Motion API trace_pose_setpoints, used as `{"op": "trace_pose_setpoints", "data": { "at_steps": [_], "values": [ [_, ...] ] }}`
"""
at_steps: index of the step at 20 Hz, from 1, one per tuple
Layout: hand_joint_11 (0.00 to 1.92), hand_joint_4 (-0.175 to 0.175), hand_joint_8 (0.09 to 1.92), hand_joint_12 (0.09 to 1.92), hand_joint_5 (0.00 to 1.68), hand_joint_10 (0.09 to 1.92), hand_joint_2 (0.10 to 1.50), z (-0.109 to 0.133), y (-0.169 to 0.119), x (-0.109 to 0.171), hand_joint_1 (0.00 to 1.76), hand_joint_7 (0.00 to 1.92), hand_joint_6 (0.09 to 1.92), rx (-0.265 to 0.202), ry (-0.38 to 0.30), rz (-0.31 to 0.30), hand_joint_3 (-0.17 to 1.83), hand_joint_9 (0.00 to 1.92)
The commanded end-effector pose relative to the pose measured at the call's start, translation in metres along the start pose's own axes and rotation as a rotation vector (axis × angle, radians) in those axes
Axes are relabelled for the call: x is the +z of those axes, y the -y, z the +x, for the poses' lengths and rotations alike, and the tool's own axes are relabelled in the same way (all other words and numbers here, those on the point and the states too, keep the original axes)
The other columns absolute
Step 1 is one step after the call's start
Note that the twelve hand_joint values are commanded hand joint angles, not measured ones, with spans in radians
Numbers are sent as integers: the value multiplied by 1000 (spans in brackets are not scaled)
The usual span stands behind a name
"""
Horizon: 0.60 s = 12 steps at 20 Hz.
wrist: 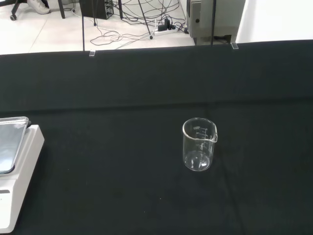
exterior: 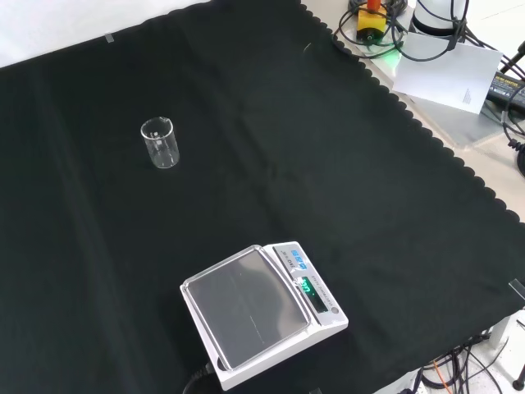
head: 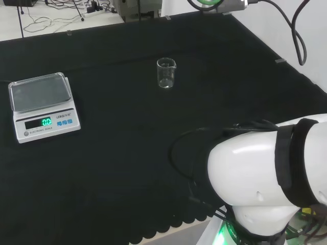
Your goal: Pick up the beaker.
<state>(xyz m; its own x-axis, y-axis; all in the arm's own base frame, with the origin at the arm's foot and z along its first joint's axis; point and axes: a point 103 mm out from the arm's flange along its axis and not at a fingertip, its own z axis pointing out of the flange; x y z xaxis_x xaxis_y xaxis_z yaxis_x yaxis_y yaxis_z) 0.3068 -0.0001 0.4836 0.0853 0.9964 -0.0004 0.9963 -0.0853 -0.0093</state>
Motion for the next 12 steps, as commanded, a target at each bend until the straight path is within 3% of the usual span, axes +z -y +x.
{"op": "trace_pose_setpoints", "data": {
  "at_steps": [1, 4, 7, 12],
  "values": [
    [0, -27, 724, 1236, 185, 883, 745, -2, -1, 1, 672, 150, 87, 4, 4, -10, 253, 170],
    [0, -36, 748, 1325, 194, 887, 750, -7, -4, 2, 677, 179, 87, 6, -7, -16, 256, 196],
    [0, -38, 754, 1337, 196, 889, 750, 2, -8, 4, 677, 181, 87, 2, 0, -14, 257, 204],
    [0, -39, 759, 1341, 198, 889, 750, -5, -29, 18, 680, 181, 87, -3, -5, 4, 259, 209]
  ]
}}
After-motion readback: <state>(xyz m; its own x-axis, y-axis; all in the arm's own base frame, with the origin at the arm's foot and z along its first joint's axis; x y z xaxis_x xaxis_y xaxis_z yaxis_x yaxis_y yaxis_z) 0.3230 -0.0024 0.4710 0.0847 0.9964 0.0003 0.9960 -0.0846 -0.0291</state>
